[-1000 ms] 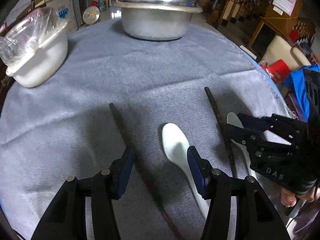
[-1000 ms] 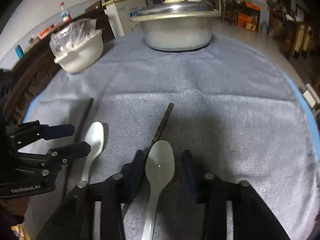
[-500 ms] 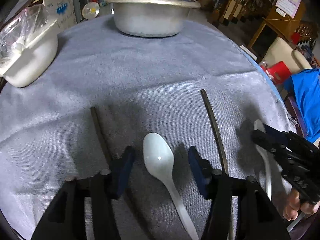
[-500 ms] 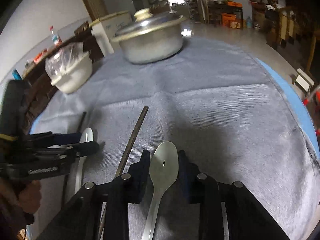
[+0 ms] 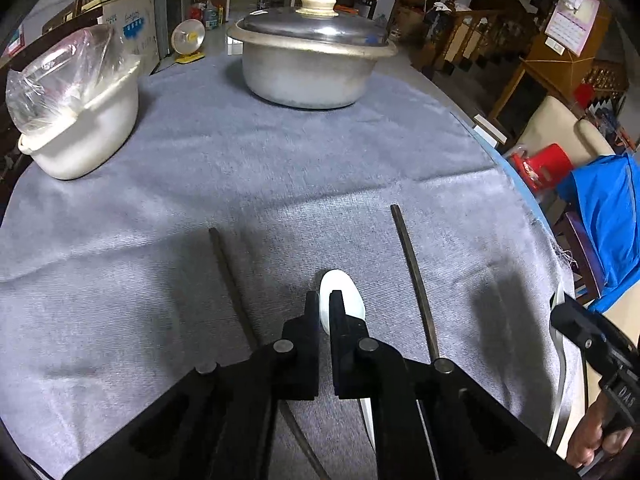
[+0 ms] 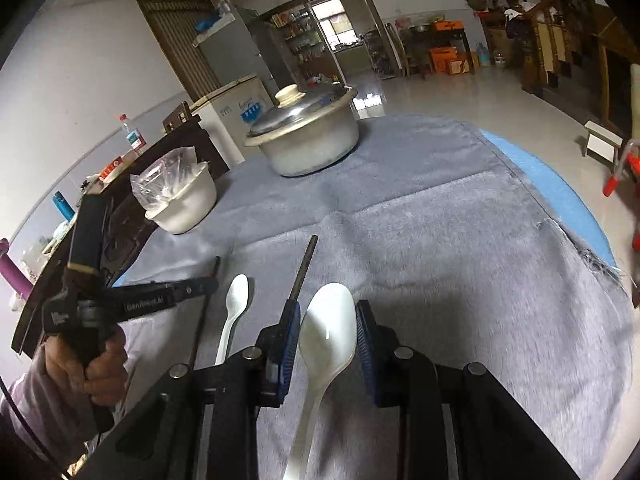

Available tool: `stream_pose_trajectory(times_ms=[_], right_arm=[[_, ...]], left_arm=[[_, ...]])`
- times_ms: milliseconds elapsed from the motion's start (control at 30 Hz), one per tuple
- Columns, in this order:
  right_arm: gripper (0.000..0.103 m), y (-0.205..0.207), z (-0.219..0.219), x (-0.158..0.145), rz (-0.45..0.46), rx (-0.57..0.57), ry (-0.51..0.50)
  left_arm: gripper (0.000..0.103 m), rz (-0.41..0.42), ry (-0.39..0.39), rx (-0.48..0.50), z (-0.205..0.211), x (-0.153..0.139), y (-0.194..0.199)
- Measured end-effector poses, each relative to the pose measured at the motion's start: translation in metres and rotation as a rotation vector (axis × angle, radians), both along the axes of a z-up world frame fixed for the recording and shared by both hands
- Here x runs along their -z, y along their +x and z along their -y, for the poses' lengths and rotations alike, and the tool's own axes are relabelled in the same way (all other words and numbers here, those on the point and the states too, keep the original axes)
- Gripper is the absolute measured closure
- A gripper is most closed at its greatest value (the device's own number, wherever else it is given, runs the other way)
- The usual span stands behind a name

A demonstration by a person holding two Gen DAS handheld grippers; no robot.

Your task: Organize utensils

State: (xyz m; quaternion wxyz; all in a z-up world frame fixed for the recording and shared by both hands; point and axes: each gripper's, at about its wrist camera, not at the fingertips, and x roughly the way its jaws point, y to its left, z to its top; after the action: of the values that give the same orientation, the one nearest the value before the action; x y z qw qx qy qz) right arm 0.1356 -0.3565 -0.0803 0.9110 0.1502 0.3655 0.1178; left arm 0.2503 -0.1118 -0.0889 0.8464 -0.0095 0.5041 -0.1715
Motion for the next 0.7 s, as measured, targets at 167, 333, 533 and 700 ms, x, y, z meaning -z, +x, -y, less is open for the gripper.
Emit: stream_pose_trajectory(times_ms=[167, 333, 533, 700], right_arm=[[0.073, -0.007, 0.006, 0.008, -0.011, 0.007, 0.024], [0.073, -0.005, 0.011, 0.02, -0.036, 0.006, 0.033], [0.073, -0.004, 0.017, 0.028, -0.049, 0.009, 0.051], [0.073, -0.009, 0.017, 0.028, -0.046, 0.021, 0.071]], left_arm=[[0.049, -0.039, 0.012, 0.026, 0.009, 0.009, 0.001], [0.047, -0.045, 0.077, 0.034, 0.028, 0.024, 0.009], [0.071, 0.01, 0.165, 0.063, 0.042, 0.033, 0.014], [0.072, 0.015, 0.164, 0.055, 0.035, 0.034, 0.017]])
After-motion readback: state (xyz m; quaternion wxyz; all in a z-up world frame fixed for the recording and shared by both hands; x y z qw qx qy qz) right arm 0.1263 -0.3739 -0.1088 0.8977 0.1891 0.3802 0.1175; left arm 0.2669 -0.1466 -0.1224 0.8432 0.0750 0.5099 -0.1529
